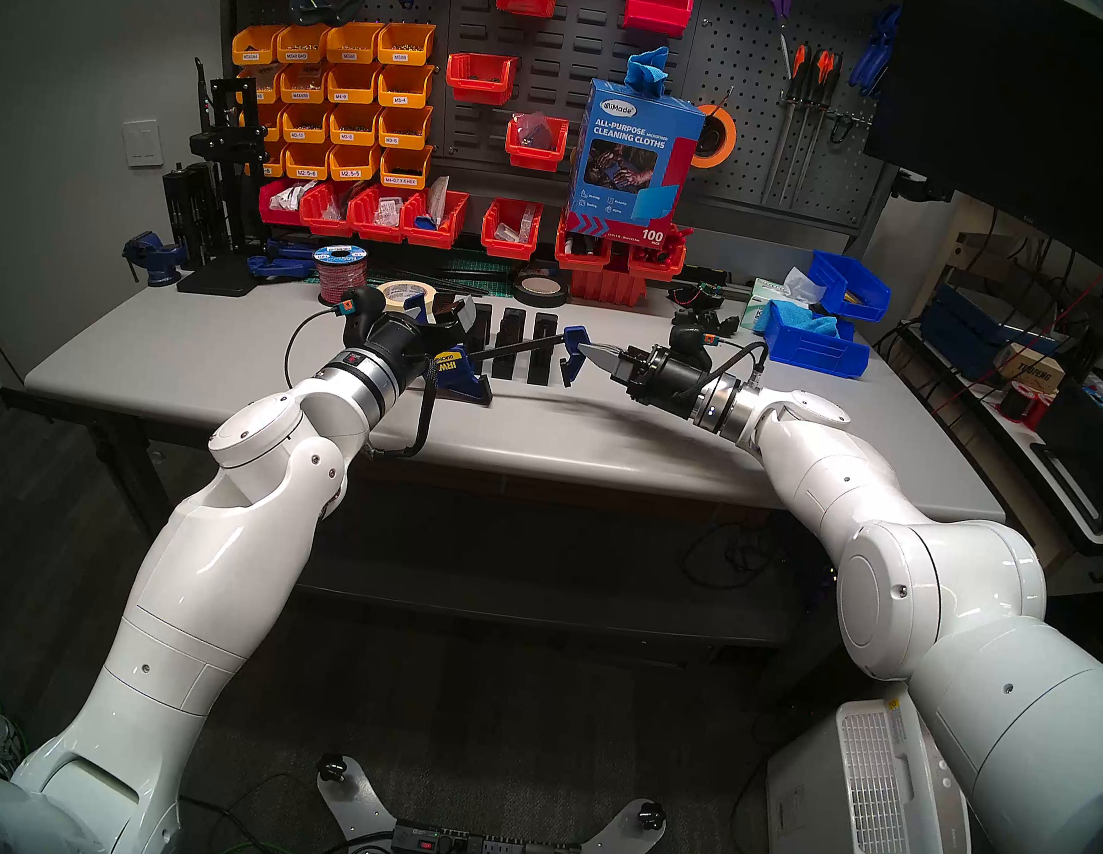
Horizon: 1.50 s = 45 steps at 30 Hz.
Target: Clamp the two 3D printed pieces together with the clamp
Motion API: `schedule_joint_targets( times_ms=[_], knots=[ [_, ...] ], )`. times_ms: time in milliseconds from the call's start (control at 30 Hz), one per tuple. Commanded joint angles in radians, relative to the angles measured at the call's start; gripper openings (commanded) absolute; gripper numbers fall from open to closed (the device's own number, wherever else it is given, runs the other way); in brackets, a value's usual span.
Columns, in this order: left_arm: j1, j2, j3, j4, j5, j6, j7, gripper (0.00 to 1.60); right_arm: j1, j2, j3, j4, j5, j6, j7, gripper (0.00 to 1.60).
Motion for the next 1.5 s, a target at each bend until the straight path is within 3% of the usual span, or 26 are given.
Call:
schedule_joint_targets(
  times_ms=[0,833,1267,1467],
  knots=[
    [-0.026,0.032,0.021,-0.055,0.055,0.007,0.009,1.60,0.050,0.001,0.009,-0.022,0.008,0.000,0.001,0.00],
    [-0.017,0.079,0.126,-0.174,0.208,0.119,0.137,1.60,0.053,0.000,0.012,-0.015,0.006,-0.004,0.003,0.00],
    [-0.037,0.035,0.151,-0.201,0.283,0.170,0.306,1.60,0.055,-0.001,0.013,-0.013,0.004,-0.005,0.003,0.00],
    [-0.045,0.001,0.146,-0.192,0.276,0.192,0.368,1.60,0.055,-0.001,0.014,-0.011,0.004,-0.006,0.004,0.00]
  ],
)
